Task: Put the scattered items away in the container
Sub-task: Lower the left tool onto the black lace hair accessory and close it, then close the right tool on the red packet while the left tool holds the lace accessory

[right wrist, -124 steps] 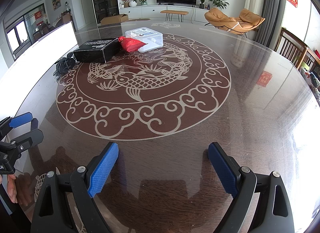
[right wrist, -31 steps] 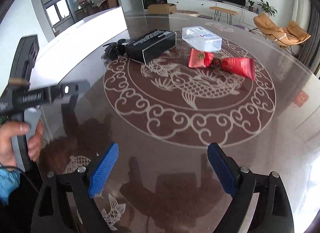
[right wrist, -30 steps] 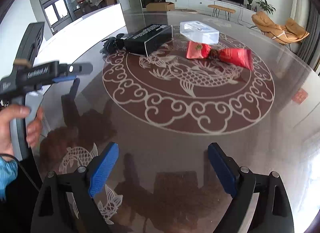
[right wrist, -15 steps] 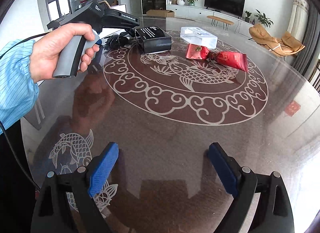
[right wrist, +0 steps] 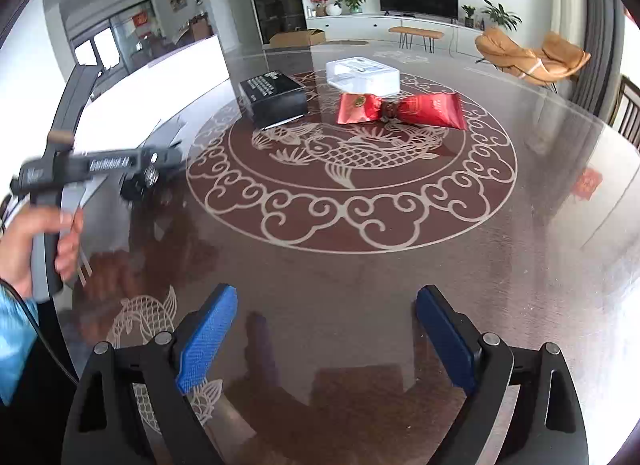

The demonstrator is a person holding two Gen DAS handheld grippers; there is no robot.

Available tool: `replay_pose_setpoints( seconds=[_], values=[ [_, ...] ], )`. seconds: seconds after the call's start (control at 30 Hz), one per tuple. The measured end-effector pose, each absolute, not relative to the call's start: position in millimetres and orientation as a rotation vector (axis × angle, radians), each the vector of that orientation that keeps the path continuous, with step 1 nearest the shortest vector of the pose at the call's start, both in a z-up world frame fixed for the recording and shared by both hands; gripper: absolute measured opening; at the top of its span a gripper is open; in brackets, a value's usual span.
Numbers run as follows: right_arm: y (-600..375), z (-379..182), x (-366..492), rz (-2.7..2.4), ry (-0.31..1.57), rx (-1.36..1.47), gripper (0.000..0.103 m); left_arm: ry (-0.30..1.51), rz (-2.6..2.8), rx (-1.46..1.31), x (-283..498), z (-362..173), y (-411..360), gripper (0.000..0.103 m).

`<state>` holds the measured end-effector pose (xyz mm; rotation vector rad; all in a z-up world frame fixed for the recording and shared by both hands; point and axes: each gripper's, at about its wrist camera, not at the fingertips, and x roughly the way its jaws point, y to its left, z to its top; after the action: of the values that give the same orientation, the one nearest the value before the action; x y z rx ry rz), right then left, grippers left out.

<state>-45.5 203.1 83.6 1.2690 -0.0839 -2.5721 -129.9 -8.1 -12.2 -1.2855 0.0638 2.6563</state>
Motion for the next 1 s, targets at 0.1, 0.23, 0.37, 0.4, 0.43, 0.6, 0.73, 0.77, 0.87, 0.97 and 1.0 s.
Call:
replay_pose_setpoints(
  seconds=[0.1,0.23,0.37,0.4,0.43,0.6,0.73,0.77,0.87,0.97,1.0],
  values=[
    [227.7,109.9,-91.0,-2.643,-0.106,1.174,0.092,-0.005,2.640,-1.269,-118.4,-11.7,-14.7,0.058],
    [217.5,140.2,-173.8,-2.414,0.128,1.040,0.092,-0.117,2.602,-1.249,-121.3,-11.0,-26.1,0.061],
    [171.4,125.7,-216.6,-2.141,0.614,1.142,0.092,-0.139,2.589,-1.241,-119.1,-10.7,-25.0,0.063],
    [163.8,119.9,-219.2,-2.086,0.716,1.137,0.092,-0.136,2.588,-1.241,-120.2,-10.0,-22.3,0.064],
    [159.2,113.7,-221.7,-2.041,0.786,1.136,0.092,-0.132,2.585,-1.240,-121.2,-9.9,-20.0,0.068],
    [165.9,85.7,-239.8,-1.994,0.783,1.252,0.089,0.044,2.593,-1.281,-120.3,-13.9,3.2,0.086],
    [187.9,88.1,-236.8,-2.089,0.524,1.341,0.049,0.101,2.625,-1.339,-123.0,-16.8,6.7,0.098],
    [190.4,92.0,-229.5,-2.121,0.506,1.331,0.027,0.108,2.632,-1.353,-124.1,-17.6,6.8,0.099],
    [195.9,94.5,-197.3,-2.226,0.406,1.363,0.020,0.125,2.643,-1.371,-125.1,-19.1,7.8,0.101],
    [195.8,94.2,-145.5,-2.297,0.225,1.394,0.020,0.118,2.643,-1.368,-123.7,-19.7,5.4,0.101],
    [194.1,94.4,-125.6,-2.314,0.179,1.398,0.020,0.117,2.644,-1.367,-123.0,-20.0,5.0,0.101]
  ],
)
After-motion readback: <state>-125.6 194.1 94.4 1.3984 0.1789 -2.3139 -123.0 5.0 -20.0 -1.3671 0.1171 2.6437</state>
